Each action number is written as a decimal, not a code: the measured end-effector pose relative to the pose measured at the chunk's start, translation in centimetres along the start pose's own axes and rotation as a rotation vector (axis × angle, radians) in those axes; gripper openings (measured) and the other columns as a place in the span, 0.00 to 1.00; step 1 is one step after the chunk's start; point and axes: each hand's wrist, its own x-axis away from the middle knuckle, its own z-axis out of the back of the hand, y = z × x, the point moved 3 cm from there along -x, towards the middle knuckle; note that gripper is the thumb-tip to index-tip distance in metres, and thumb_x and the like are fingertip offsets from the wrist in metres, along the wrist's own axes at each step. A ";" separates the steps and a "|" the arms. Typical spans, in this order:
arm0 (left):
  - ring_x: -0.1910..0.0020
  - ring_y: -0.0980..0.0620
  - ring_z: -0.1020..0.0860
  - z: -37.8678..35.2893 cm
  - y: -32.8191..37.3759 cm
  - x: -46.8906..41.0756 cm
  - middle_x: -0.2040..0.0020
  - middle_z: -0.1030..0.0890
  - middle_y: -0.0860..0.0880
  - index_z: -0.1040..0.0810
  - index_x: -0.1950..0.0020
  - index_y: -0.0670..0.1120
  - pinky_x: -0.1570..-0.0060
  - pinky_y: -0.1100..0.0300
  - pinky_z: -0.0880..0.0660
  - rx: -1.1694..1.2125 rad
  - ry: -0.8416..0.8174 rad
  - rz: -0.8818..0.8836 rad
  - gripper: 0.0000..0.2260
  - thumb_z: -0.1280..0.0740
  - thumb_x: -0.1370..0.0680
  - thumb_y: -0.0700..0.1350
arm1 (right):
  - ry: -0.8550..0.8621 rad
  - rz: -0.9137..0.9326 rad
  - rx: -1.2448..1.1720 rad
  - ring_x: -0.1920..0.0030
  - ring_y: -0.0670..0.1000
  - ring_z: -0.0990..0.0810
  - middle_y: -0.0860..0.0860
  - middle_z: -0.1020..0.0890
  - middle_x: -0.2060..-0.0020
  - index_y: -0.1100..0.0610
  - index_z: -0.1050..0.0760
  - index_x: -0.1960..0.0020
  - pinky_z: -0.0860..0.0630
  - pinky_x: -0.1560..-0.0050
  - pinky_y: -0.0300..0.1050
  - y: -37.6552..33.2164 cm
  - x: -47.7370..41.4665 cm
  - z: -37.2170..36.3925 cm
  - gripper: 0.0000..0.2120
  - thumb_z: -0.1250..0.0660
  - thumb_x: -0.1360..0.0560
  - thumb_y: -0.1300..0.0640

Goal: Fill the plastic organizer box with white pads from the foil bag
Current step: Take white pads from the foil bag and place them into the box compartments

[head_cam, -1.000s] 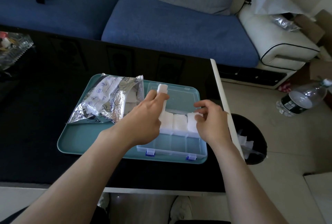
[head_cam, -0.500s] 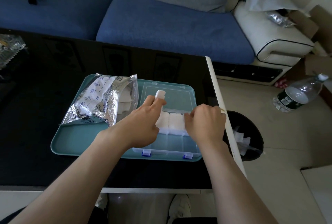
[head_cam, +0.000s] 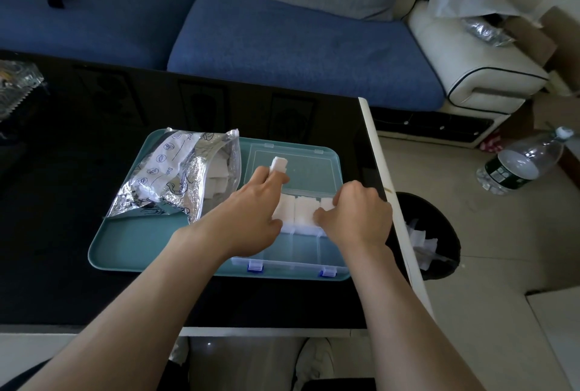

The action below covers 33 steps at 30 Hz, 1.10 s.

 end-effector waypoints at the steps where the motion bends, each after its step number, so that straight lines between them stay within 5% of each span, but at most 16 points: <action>1: 0.45 0.48 0.20 0.0 -0.1 -0.1 0.32 0.35 0.50 0.39 0.20 0.47 0.40 0.50 0.23 0.002 0.000 0.000 0.29 0.32 0.19 0.41 | -0.031 0.011 0.007 0.66 0.53 0.26 0.48 0.26 0.68 0.48 0.41 0.66 0.28 0.59 0.45 -0.1 0.1 0.0 0.25 0.22 0.31 0.48; 8: 0.51 0.51 0.19 1.6 0.4 -0.1 0.36 0.23 0.50 0.24 0.28 0.49 0.45 0.51 0.21 0.108 0.269 -0.039 0.15 0.39 0.14 0.42 | 0.044 0.091 -0.152 0.60 0.52 0.19 0.48 0.17 0.63 0.54 0.19 0.55 0.23 0.53 0.46 -1.5 0.6 1.9 0.08 0.30 0.24 0.49; 12: 0.62 0.58 0.17 2.8 0.8 -0.2 0.58 0.15 0.51 0.17 0.41 0.54 0.63 0.63 0.21 0.378 0.420 0.040 0.13 0.40 0.14 0.40 | -0.084 -0.036 -0.825 0.57 0.44 0.15 0.47 0.14 0.52 0.52 0.18 0.37 0.20 0.58 0.31 -3.6 1.2 3.9 0.11 0.31 0.19 0.55; 15: 0.57 0.48 0.15 3.2 1.0 -0.2 0.51 0.15 0.48 0.17 0.37 0.58 0.66 0.56 0.19 0.749 0.431 0.097 0.16 0.38 0.14 0.40 | -0.267 -0.130 -1.219 0.55 0.46 0.12 0.46 0.12 0.56 0.52 0.17 0.40 0.14 0.54 0.44 -5.1 2.0 4.4 0.09 0.27 0.20 0.55; 20: 0.53 0.48 0.14 2.9 0.3 -0.7 0.49 0.13 0.47 0.31 0.22 0.60 0.59 0.57 0.20 1.070 0.397 0.149 0.24 0.34 0.15 0.41 | -0.158 -0.079 -1.261 0.60 0.49 0.11 0.49 0.11 0.60 0.50 0.17 0.43 0.15 0.58 0.41 -5.3 2.7 4.9 0.08 0.23 0.22 0.56; 25: 0.52 0.48 0.13 2.8 0.4 -0.8 0.48 0.12 0.47 0.20 0.34 0.47 0.52 0.54 0.16 1.208 0.367 0.239 0.10 0.35 0.14 0.41 | -0.025 -0.066 -1.178 0.63 0.48 0.12 0.50 0.11 0.62 0.56 0.17 0.38 0.15 0.61 0.44 -4.6 2.4 5.1 0.17 0.20 0.25 0.54; 30: 0.45 0.44 0.13 2.8 -0.5 -1.1 0.39 0.15 0.43 0.20 0.34 0.46 0.49 0.51 0.15 1.404 0.368 0.351 0.11 0.36 0.14 0.39 | 0.190 -0.092 -1.152 0.64 0.45 0.14 0.49 0.13 0.62 0.51 0.14 0.48 0.21 0.63 0.41 -3.4 1.4 5.4 0.04 0.26 0.19 0.53; 33: 0.45 0.41 0.13 2.8 -0.4 -1.0 0.38 0.16 0.40 0.21 0.32 0.44 0.47 0.47 0.15 1.418 0.293 0.351 0.12 0.39 0.13 0.39 | 0.083 0.053 -1.183 0.66 0.45 0.15 0.50 0.14 0.59 0.48 0.16 0.46 0.22 0.63 0.39 -3.7 0.7 6.2 0.04 0.30 0.17 0.55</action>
